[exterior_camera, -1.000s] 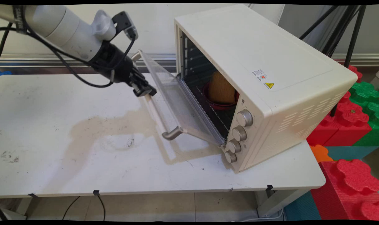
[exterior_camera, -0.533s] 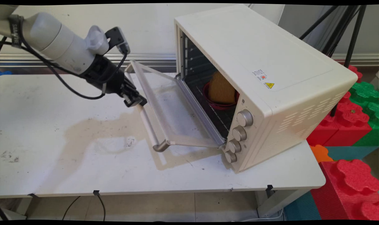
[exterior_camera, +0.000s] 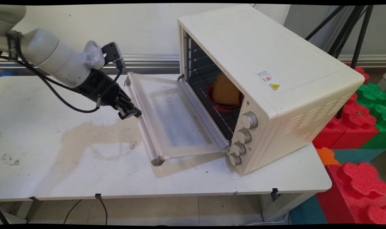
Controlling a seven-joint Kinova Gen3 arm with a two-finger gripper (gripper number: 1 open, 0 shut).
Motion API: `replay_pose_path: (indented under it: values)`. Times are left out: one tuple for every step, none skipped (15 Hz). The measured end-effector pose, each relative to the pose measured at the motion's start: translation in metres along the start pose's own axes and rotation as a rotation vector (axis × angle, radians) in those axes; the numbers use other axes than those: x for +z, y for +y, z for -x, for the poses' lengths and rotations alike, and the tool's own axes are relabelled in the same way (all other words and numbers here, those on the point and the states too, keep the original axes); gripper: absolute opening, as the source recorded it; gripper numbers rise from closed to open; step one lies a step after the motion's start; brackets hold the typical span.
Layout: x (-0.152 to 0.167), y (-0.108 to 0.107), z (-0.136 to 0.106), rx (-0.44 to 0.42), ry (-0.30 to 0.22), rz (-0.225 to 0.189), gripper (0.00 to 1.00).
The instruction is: Open the oven
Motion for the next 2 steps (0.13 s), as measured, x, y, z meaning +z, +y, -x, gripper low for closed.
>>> replay_pose_path:
  values:
    - [0.0012,-0.0003,0.002,0.001,0.0,0.0,0.0]
    - [0.0027,-0.0009,0.0045,0.003,0.002,-0.001,0.0]
